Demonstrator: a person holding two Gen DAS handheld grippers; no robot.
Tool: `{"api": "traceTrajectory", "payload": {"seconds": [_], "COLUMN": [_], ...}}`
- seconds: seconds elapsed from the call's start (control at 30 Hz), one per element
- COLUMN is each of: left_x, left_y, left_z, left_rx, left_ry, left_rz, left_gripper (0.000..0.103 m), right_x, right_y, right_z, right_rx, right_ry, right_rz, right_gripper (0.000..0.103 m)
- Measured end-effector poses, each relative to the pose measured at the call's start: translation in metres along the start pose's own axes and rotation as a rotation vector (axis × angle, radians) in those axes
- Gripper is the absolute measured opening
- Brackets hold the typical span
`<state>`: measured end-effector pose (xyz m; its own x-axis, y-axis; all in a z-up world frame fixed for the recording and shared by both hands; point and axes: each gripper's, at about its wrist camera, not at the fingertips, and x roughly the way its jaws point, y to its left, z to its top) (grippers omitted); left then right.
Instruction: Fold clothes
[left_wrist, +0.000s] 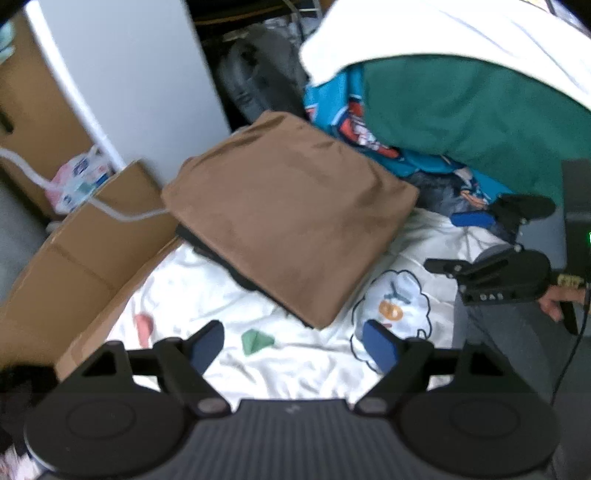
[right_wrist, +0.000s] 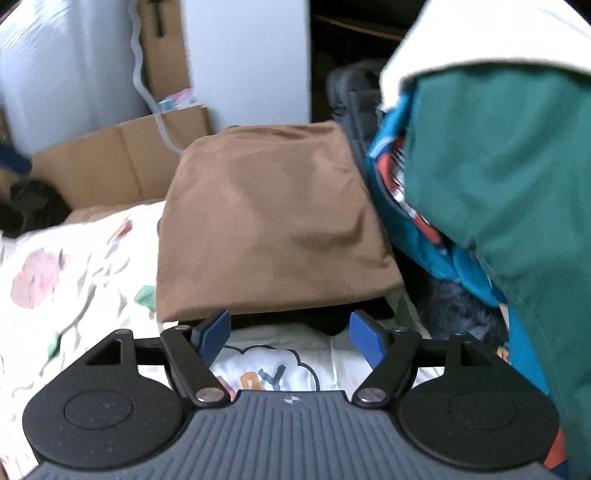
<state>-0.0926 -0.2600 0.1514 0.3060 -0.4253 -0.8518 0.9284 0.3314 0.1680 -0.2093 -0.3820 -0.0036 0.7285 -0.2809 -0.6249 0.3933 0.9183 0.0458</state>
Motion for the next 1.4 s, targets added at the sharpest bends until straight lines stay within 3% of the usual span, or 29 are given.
{"api": "traceTrajectory", "payload": {"seconds": [0.4, 0.53, 0.73, 0.93, 1.07, 1.17, 1.4], "left_x": [-0.05, -0.068, -0.101, -0.131, -0.153, -0.159, -0.155], "left_y": [0.011, 0.008, 0.007, 0.02, 0.034, 0.039, 0.029], "left_z": [-0.027, -0.038, -0.058, -0.075, -0.086, -0.094, -0.108], "left_rx": [-0.091, -0.11, -0.176, -0.267, -0.391, -0.458, -0.494], "left_ry": [-0.017, -0.027, -0.078, -0.106, -0.161, -0.152, -0.102], "left_rz": [0.016, 0.019, -0.009, 0.04, 0.088, 0.135, 0.226], "left_gripper": [0.084, 0.084, 0.085, 0.085, 0.095, 0.095, 0.095], "right_x": [-0.013, -0.025, -0.025, -0.029, -0.035, -0.035, -0.035], "right_y": [0.018, 0.03, 0.028, 0.026, 0.03, 0.03, 0.026], "right_z": [-0.007, -0.011, -0.01, -0.011, -0.015, -0.016, -0.016], "right_rx": [-0.042, -0.098, -0.064, -0.013, -0.021, -0.028, 0.007], "right_ry": [-0.035, -0.081, -0.069, -0.074, -0.092, -0.097, -0.101], "right_rz": [-0.002, -0.007, -0.018, -0.024, -0.02, -0.018, 0.01], "right_gripper": [0.078, 0.097, 0.1, 0.1, 0.1, 0.1, 0.1]}}
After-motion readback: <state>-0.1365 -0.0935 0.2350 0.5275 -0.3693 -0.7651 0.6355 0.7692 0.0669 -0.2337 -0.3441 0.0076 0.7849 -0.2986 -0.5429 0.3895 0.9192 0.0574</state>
